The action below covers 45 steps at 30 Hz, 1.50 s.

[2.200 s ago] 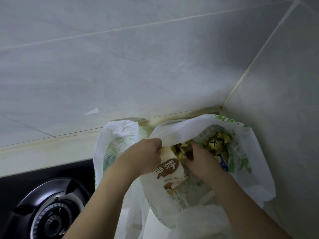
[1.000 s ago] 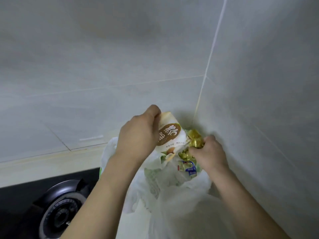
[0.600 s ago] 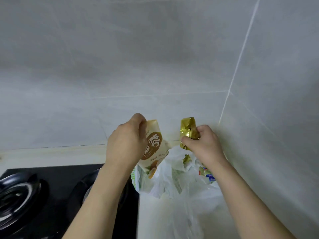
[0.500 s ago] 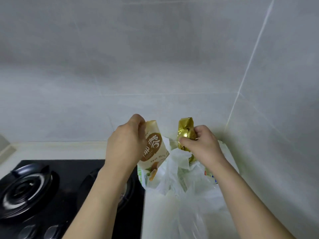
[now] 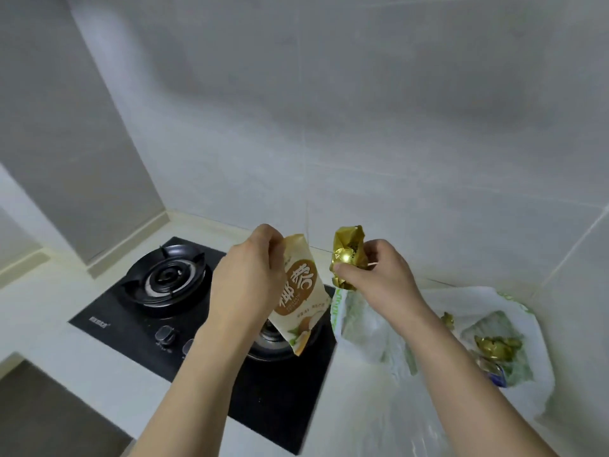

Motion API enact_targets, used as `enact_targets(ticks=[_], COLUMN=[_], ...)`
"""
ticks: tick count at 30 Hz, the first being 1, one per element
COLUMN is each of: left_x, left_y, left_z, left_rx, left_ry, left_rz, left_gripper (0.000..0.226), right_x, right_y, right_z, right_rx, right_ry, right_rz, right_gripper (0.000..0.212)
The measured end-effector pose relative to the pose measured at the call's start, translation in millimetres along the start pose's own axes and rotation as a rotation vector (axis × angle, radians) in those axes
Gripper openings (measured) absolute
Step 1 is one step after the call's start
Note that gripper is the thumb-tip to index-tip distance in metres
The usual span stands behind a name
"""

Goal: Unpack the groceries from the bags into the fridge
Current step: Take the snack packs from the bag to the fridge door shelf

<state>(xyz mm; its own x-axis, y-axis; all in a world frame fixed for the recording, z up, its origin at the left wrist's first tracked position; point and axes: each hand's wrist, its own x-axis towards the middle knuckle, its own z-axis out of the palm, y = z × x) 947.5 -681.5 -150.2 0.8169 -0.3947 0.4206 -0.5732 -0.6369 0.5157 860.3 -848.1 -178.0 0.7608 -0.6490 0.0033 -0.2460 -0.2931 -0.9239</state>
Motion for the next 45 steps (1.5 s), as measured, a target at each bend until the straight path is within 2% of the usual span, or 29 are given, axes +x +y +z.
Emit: enact_targets(ticks=[14, 20, 32, 45], left_x=[-52, -80, -163, -245], left_y=[-89, -128, -205, -234], left_z=[-87, -139, -233, -308], left_rx=[0.162, 0.191, 0.25, 0.48], left_ry=[0.129, 0.199, 0.33, 0.527], left_rz=[-0.304, -0.369, -0.618, -0.924], left_gripper=[0.019, 0.017, 0.018, 0.016], right_x=[-31, -60, -141, -226], right_y=[-47, -76, -126, -174], right_z=[122, 180, 301, 407], right_rx=[-0.047, -0.048, -0.013, 0.031], right_ry=[-0.333, -0.465, -0.735, -1.147], right_rz=[-0.133, -0.204, -0.316, -0.458], right_gripper=[0.044, 0.044, 0.042, 0.047])
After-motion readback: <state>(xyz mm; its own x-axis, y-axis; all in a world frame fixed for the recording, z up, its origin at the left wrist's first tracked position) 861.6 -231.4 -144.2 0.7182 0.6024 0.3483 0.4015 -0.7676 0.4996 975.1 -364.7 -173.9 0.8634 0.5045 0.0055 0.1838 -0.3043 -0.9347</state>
